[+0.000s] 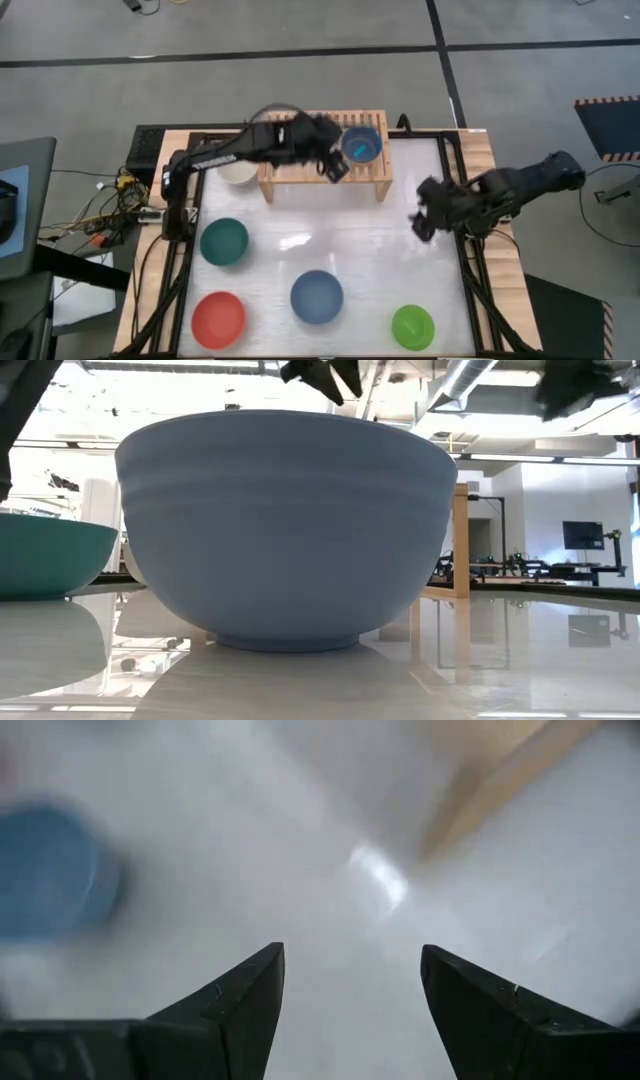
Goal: Place and stack bowls onto a shelf
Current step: Stack the small green bowl on the small blue bowl on the shelf
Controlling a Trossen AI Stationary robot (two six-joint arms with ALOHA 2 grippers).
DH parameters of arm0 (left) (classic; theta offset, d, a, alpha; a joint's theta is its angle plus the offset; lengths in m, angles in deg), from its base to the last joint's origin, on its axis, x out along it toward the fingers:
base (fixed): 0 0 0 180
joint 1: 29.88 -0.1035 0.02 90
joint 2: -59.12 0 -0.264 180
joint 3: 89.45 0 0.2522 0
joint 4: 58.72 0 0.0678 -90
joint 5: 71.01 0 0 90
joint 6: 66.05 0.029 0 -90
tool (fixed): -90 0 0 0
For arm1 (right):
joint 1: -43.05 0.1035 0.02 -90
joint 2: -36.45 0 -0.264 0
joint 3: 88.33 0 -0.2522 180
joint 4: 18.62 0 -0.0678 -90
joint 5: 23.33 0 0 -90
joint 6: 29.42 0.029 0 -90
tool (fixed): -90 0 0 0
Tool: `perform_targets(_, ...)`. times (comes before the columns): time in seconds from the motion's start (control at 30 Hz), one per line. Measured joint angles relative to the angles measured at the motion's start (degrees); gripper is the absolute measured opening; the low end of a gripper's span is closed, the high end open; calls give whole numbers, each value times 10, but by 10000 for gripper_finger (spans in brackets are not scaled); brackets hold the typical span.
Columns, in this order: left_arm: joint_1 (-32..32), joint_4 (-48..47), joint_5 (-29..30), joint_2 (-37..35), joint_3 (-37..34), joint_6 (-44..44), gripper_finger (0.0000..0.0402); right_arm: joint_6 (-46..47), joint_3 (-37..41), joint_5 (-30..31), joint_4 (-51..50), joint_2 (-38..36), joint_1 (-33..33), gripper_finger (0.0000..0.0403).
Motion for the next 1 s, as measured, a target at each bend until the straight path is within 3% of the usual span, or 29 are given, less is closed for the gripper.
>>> perform_targets(0.23,71,-16,22,-21,-65,-17,180,95,156,-135,199,21,149,260)
perform_targets(0.37,85,-15,34,-42,-104,-42,176,151,199,-147,289,65,231,260)
perform_targets(0.47,88,-9,44,-64,-136,-65,176,167,207,-148,292,114,271,260)
perform_targets(0.77,87,84,30,-162,-287,-97,176,179,208,-153,390,241,298,260)
perform_targets(1.0,87,104,33,-238,-371,-133,176,204,208,-168,389,243,301,252)
